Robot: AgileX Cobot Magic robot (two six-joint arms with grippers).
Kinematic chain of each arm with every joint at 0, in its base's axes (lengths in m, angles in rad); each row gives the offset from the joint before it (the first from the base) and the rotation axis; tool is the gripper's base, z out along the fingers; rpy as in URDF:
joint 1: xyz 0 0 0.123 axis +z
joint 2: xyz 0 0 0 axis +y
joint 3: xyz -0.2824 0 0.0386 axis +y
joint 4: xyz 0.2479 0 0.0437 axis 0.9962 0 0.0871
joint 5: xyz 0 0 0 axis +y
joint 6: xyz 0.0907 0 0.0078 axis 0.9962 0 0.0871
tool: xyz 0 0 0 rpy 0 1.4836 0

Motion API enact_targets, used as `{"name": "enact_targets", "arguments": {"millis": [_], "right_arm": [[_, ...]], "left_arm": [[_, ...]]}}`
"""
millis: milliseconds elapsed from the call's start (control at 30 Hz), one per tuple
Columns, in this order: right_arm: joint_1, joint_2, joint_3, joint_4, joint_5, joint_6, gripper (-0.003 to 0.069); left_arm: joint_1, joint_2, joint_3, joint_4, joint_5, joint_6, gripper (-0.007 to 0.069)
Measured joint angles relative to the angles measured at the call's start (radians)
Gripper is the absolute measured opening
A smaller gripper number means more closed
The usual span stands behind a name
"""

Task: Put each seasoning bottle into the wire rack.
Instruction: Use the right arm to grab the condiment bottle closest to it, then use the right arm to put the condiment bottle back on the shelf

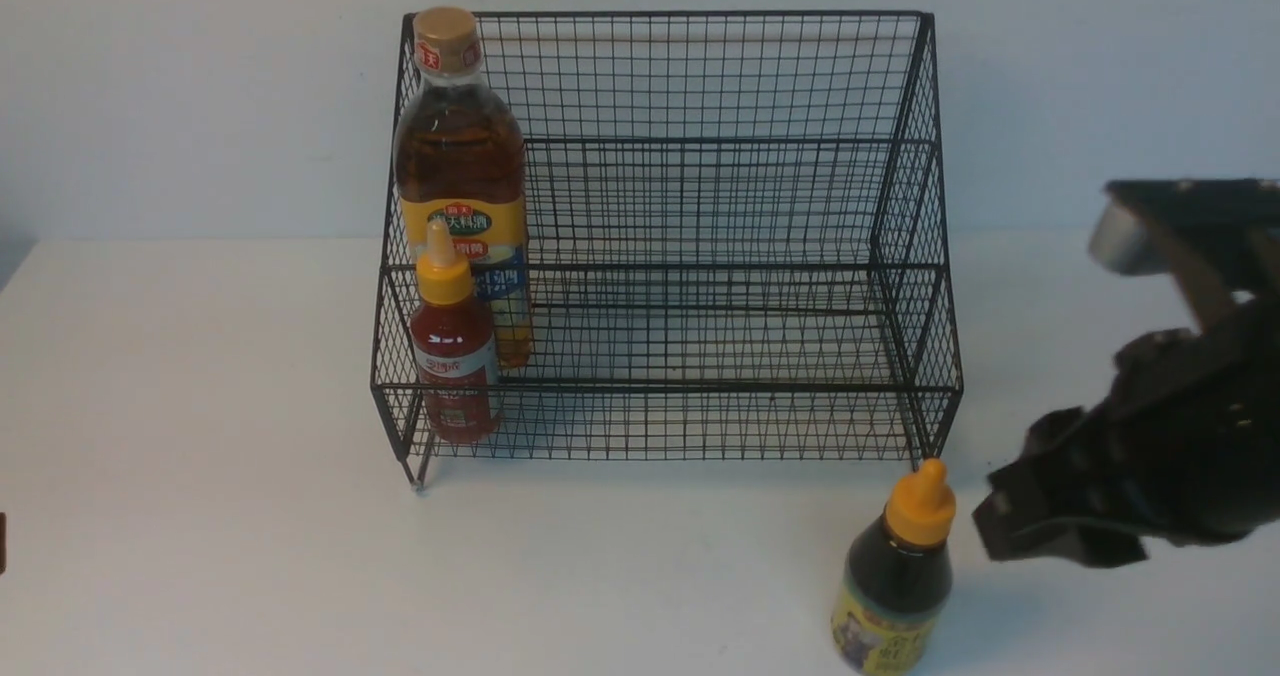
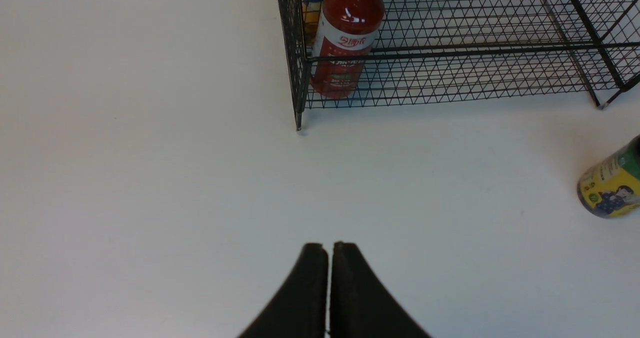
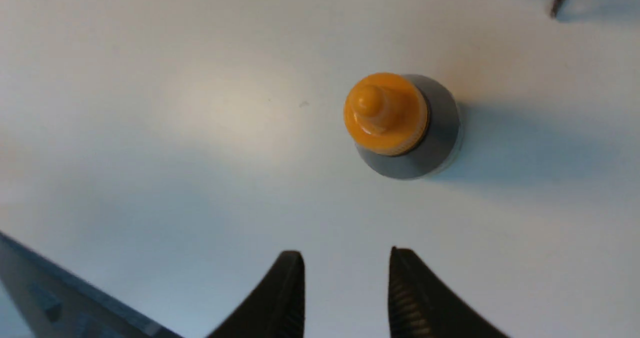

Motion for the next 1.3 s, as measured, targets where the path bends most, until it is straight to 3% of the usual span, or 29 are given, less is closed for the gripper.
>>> {"name": "enact_targets", "arguments": {"millis": [100,233,467,700,767,833,900,1300], "right_arm": [[0.089,0.08,-0.034,-0.122,-0.016,0.102,0.0393],[0.145,0.157,-0.089,-0.183,-0.029,0.151,0.0499],[0.151,0.263,-0.112,-0.215,-0.042,0.158,0.0547],[0.151,0.318,-0.112,-0.231,-0.048,0.18,0.0498],[0.151,0.319,-0.112,-0.237,-0.045,0.181,0.0443],[0.151,0.319,-0.112,-0.248,-0.024,0.183,0.0316],[0.151,0.319,-0.116,-0.252,-0.007,0.183,0.029],[0.151,0.278,-0.399,-0.283,0.091,0.138,0.0297]], "left_arm": [[0.0,0.0,0.0,-0.001,0.0,0.0,-0.0005],[0.0,0.0,0.0,-0.002,0.0,0.0,-0.0005],[0.0,0.0,0.0,-0.002,-0.001,0.0,-0.0005],[0.0,0.0,0.0,-0.002,-0.014,0.0,-0.0005],[0.0,0.0,0.0,-0.002,-0.015,0.0,-0.0005],[0.0,0.0,0.0,-0.002,-0.015,0.0,-0.0005],[0.0,0.0,0.0,-0.002,-0.015,0.0,-0.0005],[0.0,0.0,0.0,-0.023,-0.015,0.0,-0.0005]]}}
